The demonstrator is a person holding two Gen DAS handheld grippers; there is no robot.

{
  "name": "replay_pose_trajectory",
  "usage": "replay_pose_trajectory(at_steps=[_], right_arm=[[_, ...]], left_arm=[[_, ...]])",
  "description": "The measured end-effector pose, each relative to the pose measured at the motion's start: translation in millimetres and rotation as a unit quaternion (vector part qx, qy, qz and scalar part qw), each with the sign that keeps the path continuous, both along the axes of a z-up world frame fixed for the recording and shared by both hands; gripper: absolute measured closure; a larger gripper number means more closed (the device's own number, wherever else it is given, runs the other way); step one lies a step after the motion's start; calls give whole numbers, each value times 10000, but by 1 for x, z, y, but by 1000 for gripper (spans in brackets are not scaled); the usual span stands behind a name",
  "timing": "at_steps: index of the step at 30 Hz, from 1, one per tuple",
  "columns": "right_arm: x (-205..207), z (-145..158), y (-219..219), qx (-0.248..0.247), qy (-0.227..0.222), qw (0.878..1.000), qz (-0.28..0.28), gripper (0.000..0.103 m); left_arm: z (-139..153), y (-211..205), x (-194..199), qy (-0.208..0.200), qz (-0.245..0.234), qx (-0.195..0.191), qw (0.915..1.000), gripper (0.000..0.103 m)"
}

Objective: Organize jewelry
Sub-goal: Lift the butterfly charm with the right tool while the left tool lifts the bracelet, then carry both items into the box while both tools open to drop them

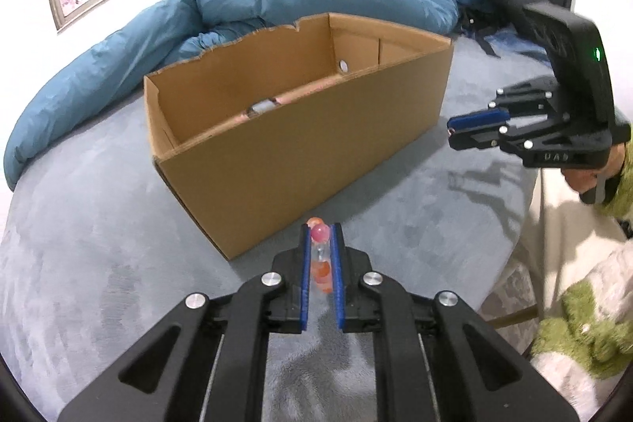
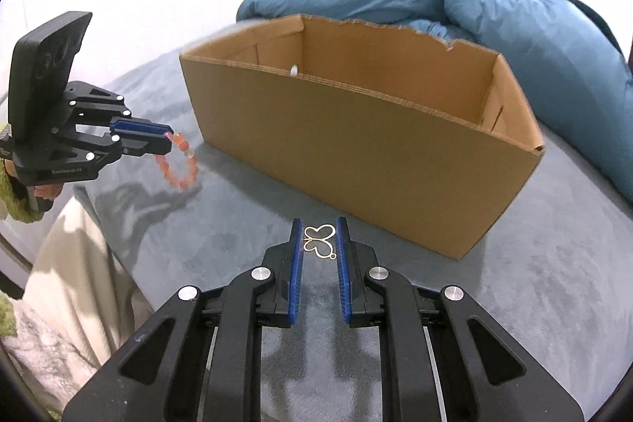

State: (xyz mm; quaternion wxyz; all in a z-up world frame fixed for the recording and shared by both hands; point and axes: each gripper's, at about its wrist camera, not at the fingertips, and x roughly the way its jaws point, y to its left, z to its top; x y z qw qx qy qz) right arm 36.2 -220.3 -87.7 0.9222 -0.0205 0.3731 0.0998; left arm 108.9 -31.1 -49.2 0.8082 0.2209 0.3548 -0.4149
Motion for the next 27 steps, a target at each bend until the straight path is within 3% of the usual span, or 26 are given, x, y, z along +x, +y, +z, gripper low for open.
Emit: replay_pose_trajectory(at_steps=[6,17,23,27], right_arm=[[-5,28,-11,185,-465,9987,-56,89],[-5,89,-26,484,-1149,9922,-8,89],[12,112,-37,431,-1309,9904,57,89],[31,115,-48,340,-1187,9923,64,89]], left_arm=[[41,0,-6,-26,-47,-347,9994,94],[119,-25,-7,-427,-473,-1074,9922,94],[141,-45,13,-723,-487,-1227,9886,94],[139,-66,40,-714,-431,-1181,9895,94]])
